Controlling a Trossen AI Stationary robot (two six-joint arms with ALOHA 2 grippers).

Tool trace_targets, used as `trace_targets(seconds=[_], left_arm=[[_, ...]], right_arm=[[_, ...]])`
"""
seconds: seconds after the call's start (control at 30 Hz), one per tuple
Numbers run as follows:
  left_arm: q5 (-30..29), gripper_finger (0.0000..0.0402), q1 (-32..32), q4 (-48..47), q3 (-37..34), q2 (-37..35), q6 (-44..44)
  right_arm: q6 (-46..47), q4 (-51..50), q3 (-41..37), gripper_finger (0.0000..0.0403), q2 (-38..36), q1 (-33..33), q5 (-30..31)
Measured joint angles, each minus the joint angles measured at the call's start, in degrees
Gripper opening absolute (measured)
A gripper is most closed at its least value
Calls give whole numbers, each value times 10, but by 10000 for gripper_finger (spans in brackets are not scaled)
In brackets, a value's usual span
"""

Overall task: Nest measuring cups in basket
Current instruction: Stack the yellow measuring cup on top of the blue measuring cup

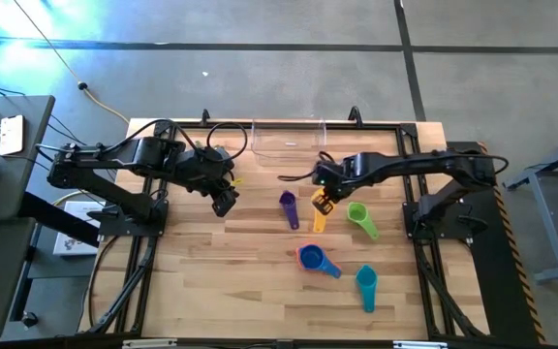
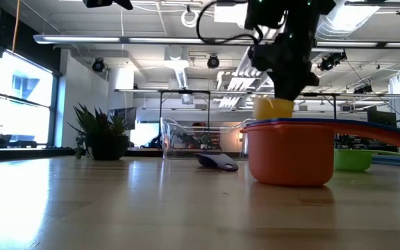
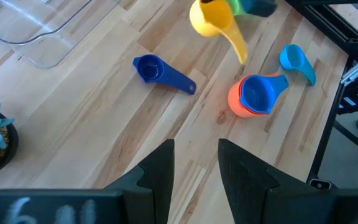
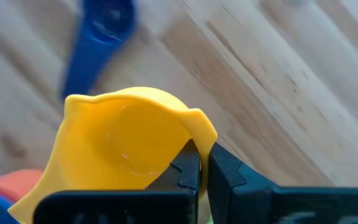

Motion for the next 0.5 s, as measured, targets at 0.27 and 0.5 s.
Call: trace_targets(seconds=[0.27,0.5], left_arm=[[0,113,0,0,0,0,0],[0,113,0,0,0,0,-11]], right_arm=[[-131,-18,113,0,4,35,-1],[-210,-45,174,0,10,63,-2]])
